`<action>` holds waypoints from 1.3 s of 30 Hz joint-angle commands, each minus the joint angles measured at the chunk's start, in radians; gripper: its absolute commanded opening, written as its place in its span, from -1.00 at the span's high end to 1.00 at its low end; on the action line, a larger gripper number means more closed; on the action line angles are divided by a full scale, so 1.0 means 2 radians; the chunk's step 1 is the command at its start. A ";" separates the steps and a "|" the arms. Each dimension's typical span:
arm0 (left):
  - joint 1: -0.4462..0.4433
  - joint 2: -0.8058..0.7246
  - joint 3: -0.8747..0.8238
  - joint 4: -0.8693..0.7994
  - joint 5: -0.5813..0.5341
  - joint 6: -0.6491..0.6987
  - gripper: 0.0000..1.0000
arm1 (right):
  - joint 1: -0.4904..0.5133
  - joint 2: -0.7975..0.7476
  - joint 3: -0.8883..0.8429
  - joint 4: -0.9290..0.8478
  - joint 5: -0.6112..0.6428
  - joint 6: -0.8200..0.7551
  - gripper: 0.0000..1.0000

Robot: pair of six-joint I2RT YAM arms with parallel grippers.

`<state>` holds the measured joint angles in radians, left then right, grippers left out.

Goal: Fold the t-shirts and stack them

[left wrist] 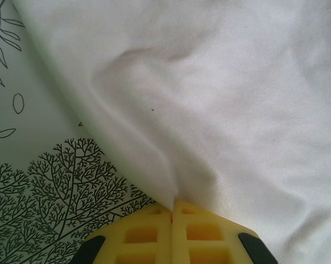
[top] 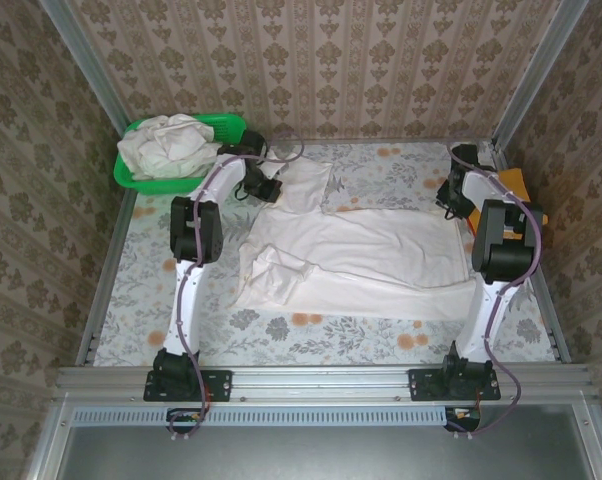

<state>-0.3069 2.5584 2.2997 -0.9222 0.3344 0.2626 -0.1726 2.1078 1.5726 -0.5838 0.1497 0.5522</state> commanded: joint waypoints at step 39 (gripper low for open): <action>0.016 -0.149 -0.117 0.090 0.089 0.040 1.00 | -0.005 -0.113 -0.035 -0.020 -0.019 -0.030 1.00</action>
<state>-0.2924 2.3222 2.0880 -0.7799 0.4404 0.2962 -0.1791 1.9430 1.5421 -0.6468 0.1234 0.5114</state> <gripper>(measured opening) 0.053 0.047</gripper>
